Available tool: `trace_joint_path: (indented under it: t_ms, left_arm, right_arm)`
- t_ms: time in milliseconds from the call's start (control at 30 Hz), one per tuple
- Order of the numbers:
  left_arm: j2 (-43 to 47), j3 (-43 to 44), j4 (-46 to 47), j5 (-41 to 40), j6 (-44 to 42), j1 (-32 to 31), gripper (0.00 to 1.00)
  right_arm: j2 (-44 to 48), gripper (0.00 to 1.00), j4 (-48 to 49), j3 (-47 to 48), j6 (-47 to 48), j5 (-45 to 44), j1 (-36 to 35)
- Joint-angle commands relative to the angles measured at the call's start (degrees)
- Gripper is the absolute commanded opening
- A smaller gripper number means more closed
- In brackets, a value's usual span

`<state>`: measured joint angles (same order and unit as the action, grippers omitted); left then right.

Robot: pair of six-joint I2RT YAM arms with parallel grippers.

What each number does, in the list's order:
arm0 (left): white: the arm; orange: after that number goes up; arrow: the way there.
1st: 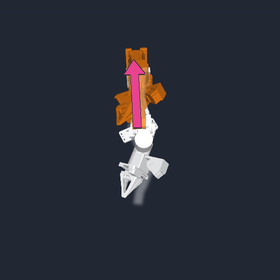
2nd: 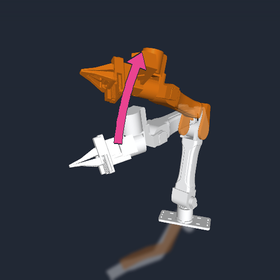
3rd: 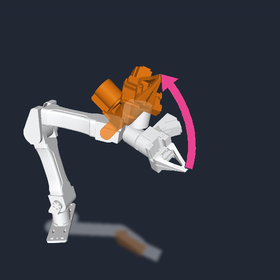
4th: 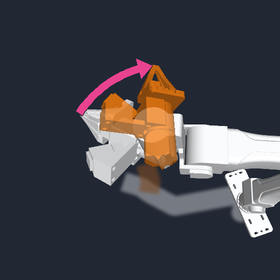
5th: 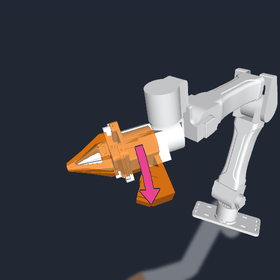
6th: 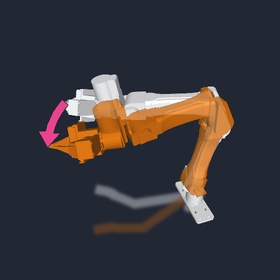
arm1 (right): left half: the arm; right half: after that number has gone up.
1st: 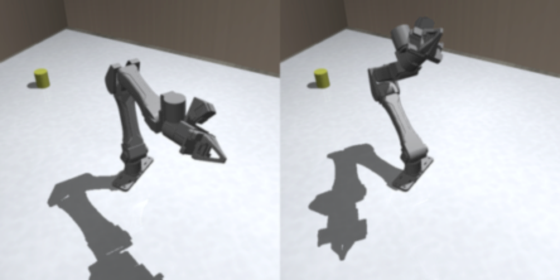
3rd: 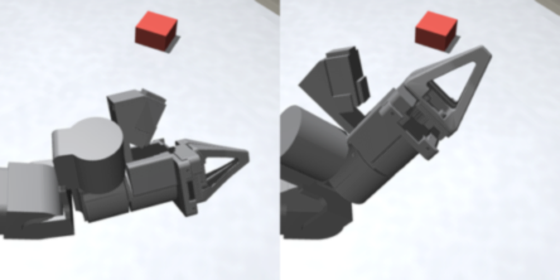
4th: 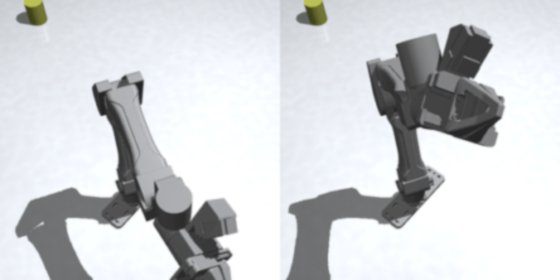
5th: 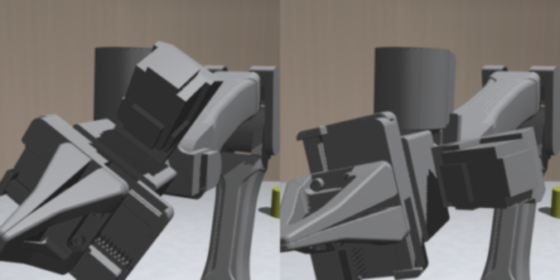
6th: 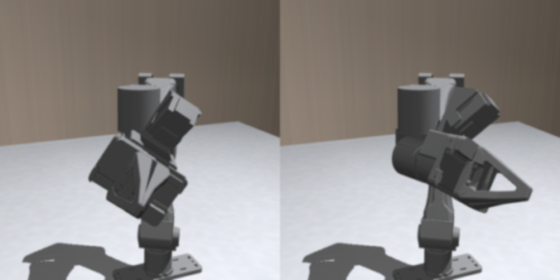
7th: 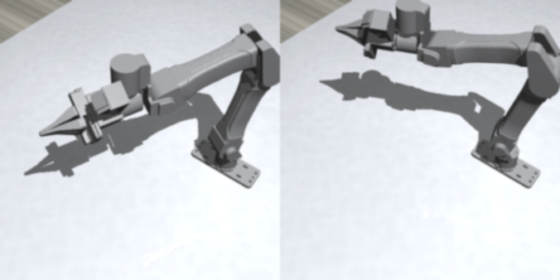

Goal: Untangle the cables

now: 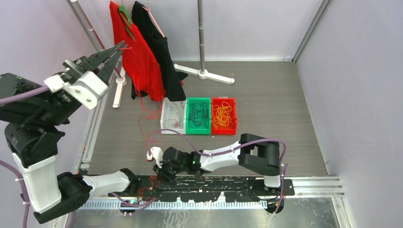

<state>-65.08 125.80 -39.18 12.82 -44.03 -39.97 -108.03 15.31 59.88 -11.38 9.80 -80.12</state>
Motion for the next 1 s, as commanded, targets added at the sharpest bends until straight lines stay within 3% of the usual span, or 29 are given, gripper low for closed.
trace_joint_path:
  t_ms: [0, 133, 367, 600, 967]
  left_arm:
    - [-0.5, -1.4, -0.8, -7.1, -3.6, 0.3, 0.0]
    - [-2.4, -2.5, -4.8, -13.6, -5.3, 0.3, 0.0]
    - [-3.9, -12.2, -5.4, -18.0, -8.0, 0.4, 0.0]
    - [-8.1, -16.5, -3.3, -18.0, -7.3, 0.7, 0.0]
    - [-14.3, -26.6, 1.4, -16.3, -6.0, 3.8, 0.0]
  right_arm:
    - [1.4, 0.17, 2.1, -0.9, -1.3, -2.0, 1.2]
    - [3.3, 0.01, 4.8, -3.1, -1.1, -2.0, 1.6]
    - [11.6, 0.01, 9.9, -12.4, -1.7, -7.6, 4.2]
    - [30.1, 0.01, 12.1, -26.2, -4.2, -13.7, 10.2]
    - [54.5, 0.01, 0.4, -38.1, -6.0, -20.1, 13.4]
